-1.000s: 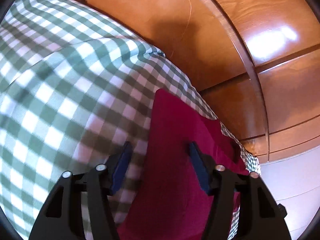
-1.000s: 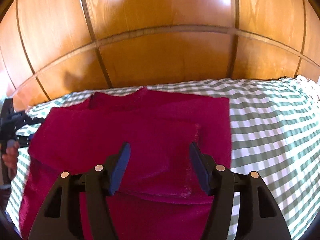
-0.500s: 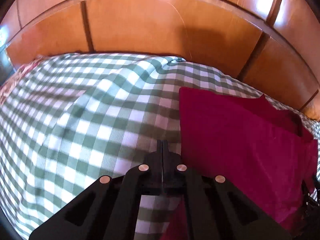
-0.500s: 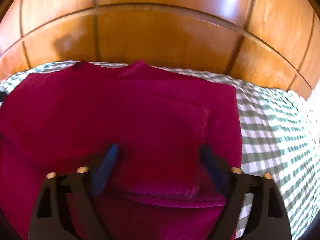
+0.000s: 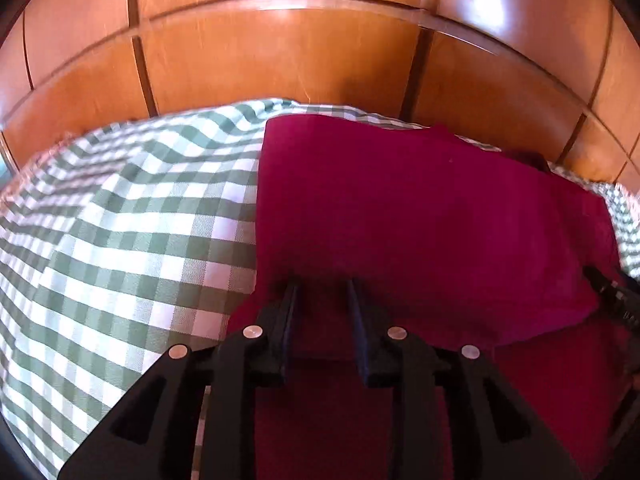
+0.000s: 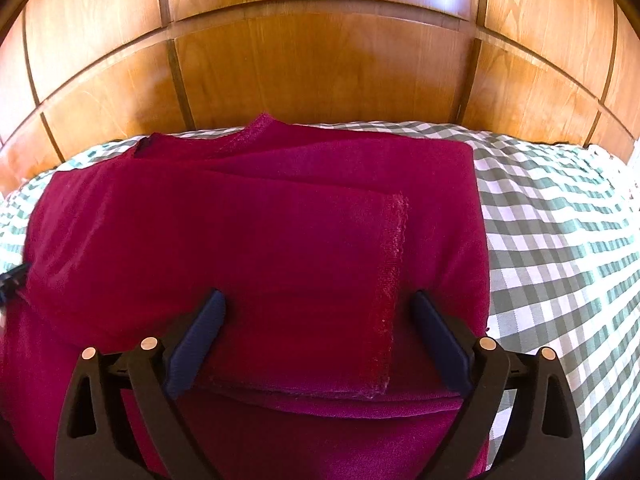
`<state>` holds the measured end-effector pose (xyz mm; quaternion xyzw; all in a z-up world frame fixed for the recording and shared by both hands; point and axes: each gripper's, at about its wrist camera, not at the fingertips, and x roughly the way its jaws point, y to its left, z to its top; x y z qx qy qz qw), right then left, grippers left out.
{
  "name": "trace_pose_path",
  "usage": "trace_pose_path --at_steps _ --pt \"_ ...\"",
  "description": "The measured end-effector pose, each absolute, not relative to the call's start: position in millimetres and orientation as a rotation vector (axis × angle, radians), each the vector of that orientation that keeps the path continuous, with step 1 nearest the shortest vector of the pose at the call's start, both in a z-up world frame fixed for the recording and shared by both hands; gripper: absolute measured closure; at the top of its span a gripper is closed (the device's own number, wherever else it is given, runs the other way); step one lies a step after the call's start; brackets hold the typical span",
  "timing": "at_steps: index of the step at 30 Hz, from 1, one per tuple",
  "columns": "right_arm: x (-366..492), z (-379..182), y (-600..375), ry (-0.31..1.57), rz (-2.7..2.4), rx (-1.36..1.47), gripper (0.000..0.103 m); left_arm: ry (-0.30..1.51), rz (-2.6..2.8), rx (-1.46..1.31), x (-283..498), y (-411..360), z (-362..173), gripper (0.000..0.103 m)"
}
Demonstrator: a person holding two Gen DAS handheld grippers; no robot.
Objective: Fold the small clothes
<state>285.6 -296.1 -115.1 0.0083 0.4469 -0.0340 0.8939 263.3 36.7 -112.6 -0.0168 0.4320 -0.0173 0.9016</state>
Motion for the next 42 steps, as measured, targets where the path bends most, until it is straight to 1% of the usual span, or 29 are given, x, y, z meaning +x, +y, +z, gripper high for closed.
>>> trace_pose_path --at_steps 3,5,7,8,11,14,21,26,40,41,42 --pt "287 -115 -298 0.928 -0.067 0.025 0.01 0.923 -0.009 -0.084 264 39 -103 0.079" --pt "287 -115 -298 0.928 -0.067 0.026 0.009 0.914 -0.01 -0.112 256 42 -91 0.073" --pt "286 -114 -298 0.924 -0.069 0.027 0.008 0.877 0.006 -0.101 241 40 -80 0.054" --pt "285 -114 -298 0.923 -0.071 0.027 0.007 0.862 0.017 -0.096 234 39 -76 0.052" --pt "284 -112 -297 0.922 -0.085 0.023 0.005 0.832 0.011 -0.121 208 40 -60 0.052" --pt "278 -104 -297 0.917 -0.112 0.026 0.004 0.809 0.017 -0.123 190 44 -54 0.047" --pt "238 -80 -291 0.872 -0.113 0.038 0.004 0.8 0.017 -0.14 149 48 -49 0.047" --pt "210 -71 -287 0.883 -0.081 0.05 0.004 0.805 0.024 -0.163 132 56 -50 0.047" --pt "143 -89 -296 0.988 -0.054 0.083 0.004 0.832 0.053 -0.153 95 74 -66 0.047" --pt "140 -88 -298 0.985 -0.051 0.091 0.005 0.837 0.053 -0.161 95 76 -67 0.047" --pt "139 -84 -302 0.976 -0.05 0.105 0.01 0.839 0.054 -0.172 95 79 -68 0.047"
